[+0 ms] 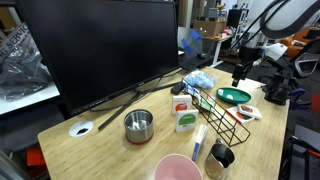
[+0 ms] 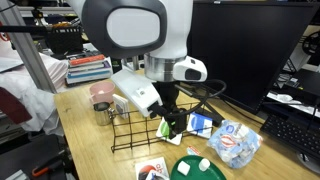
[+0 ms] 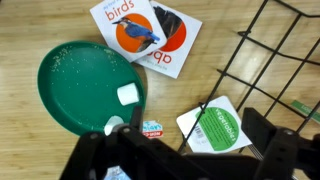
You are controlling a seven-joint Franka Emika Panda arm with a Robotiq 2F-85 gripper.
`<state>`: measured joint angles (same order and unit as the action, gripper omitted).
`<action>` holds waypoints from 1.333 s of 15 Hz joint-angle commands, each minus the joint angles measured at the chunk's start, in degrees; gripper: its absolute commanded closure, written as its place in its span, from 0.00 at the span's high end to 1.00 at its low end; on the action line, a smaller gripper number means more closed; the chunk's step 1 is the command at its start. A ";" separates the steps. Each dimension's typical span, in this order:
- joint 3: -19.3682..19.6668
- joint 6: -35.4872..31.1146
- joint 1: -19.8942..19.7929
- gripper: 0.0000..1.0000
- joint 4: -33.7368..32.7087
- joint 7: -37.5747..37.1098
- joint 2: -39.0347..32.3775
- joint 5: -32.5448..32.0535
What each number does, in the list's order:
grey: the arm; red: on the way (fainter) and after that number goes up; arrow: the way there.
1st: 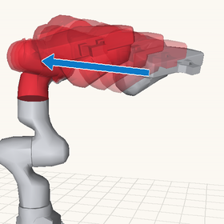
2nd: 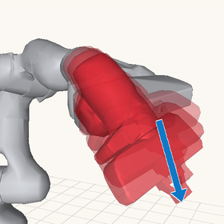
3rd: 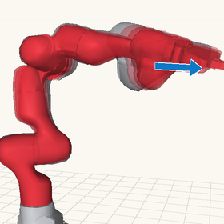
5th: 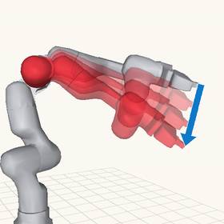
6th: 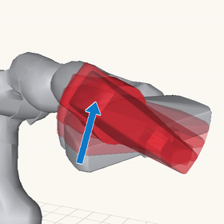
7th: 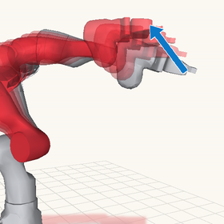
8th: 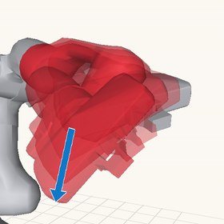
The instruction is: Move the green plate to the left
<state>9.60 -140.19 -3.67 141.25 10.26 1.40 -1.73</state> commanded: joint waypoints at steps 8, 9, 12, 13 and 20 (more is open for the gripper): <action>-1.25 -11.65 -1.99 1.00 -5.27 -2.55 -12.29 2.44; -1.40 -12.31 -2.17 1.00 -5.88 -3.04 -13.49 3.00; -2.77 -13.95 -3.38 1.00 -7.86 -1.91 -17.09 6.72; -3.18 -14.31 -3.75 1.00 -8.41 -1.69 -17.99 7.66; -4.57 -16.40 -6.12 1.00 -13.14 -3.26 -24.40 9.53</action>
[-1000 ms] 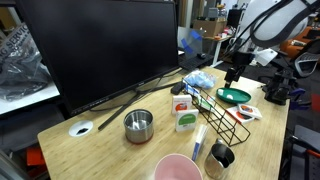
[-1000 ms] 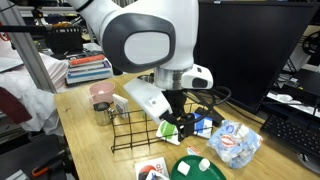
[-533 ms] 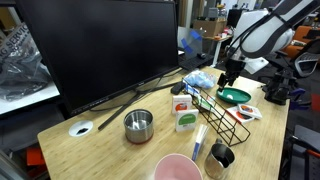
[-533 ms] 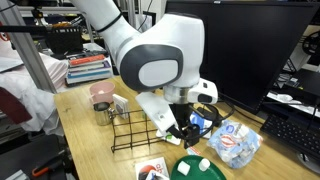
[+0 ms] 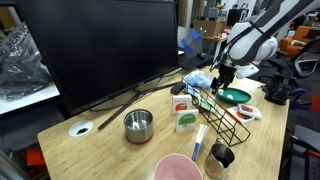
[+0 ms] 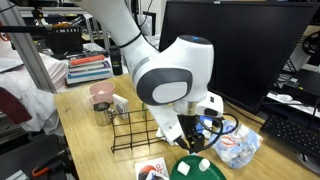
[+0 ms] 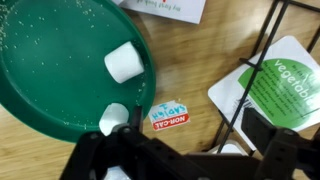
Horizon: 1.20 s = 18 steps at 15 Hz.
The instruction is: Move the green plate to the left
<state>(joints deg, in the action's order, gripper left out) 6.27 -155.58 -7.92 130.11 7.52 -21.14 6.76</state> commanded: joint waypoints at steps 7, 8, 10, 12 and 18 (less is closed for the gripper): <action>-1.40 -0.03 -2.95 1.00 -3.10 -0.75 -3.40 0.34; -1.54 -0.03 -3.00 1.00 -3.19 -0.74 -3.48 0.40; -1.60 -0.03 -3.02 1.00 -3.27 -0.73 -3.48 0.43; -1.67 0.20 -3.08 1.00 -3.45 -0.81 -3.63 0.53; -1.65 0.32 -3.06 1.00 -4.99 -2.34 -6.58 0.92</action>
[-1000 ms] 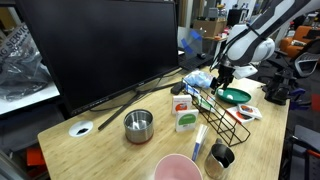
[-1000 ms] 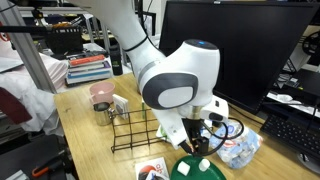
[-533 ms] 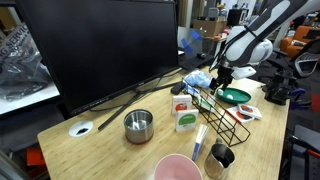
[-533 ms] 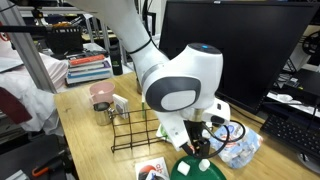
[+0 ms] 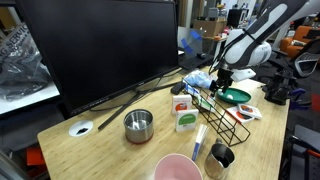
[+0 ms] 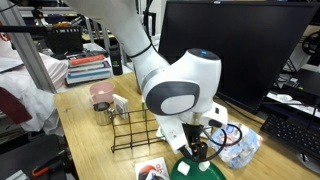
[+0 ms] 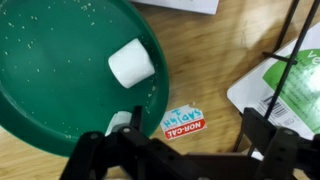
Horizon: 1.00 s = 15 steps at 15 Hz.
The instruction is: Move the green plate to the left
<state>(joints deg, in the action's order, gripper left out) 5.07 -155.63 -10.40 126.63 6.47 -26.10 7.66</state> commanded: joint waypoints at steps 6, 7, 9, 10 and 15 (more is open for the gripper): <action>0.01 -0.20 -0.47 1.00 -2.88 -3.33 -4.13 -0.23; 0.16 -0.14 -0.39 1.00 -3.00 -3.66 -4.23 -0.33; 0.08 -0.09 -0.72 1.00 -2.97 -4.03 -4.18 0.11; -0.06 -0.03 -0.97 1.00 -3.02 -4.07 -4.22 0.35; -0.23 -0.05 -1.58 0.60 -3.07 -4.41 -4.44 0.70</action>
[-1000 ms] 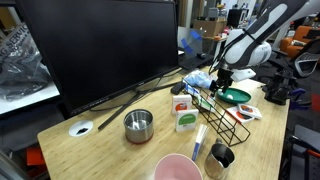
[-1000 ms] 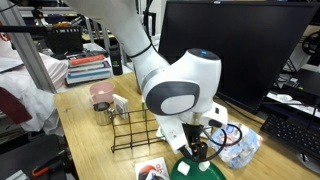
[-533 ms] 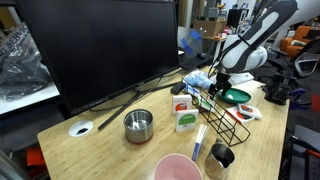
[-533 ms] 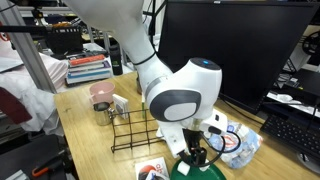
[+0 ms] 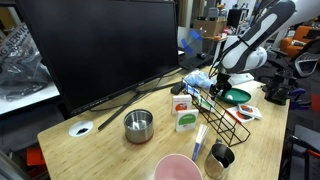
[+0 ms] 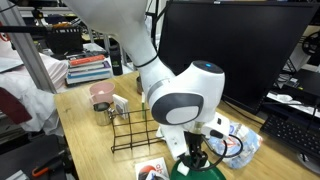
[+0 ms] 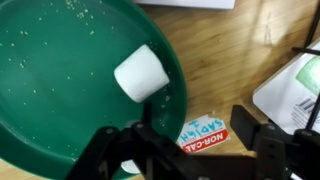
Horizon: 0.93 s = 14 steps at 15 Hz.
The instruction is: Move the green plate to the left
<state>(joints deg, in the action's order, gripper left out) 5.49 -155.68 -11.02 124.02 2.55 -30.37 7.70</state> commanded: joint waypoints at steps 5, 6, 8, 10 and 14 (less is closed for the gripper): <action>-0.57 0.03 -1.49 0.41 -0.36 -0.86 -0.18 0.82; -0.56 0.06 -1.58 0.40 -0.39 -0.93 -0.21 0.81; -0.53 0.13 -1.66 0.45 -0.45 -1.03 -0.22 0.74; -0.57 0.17 -1.74 0.46 -0.47 -1.04 -0.22 0.77; -0.75 -0.07 -1.95 0.12 -0.41 -0.87 -0.24 0.94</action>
<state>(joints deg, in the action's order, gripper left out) 5.49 -155.68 -12.01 124.02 1.57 -30.38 7.72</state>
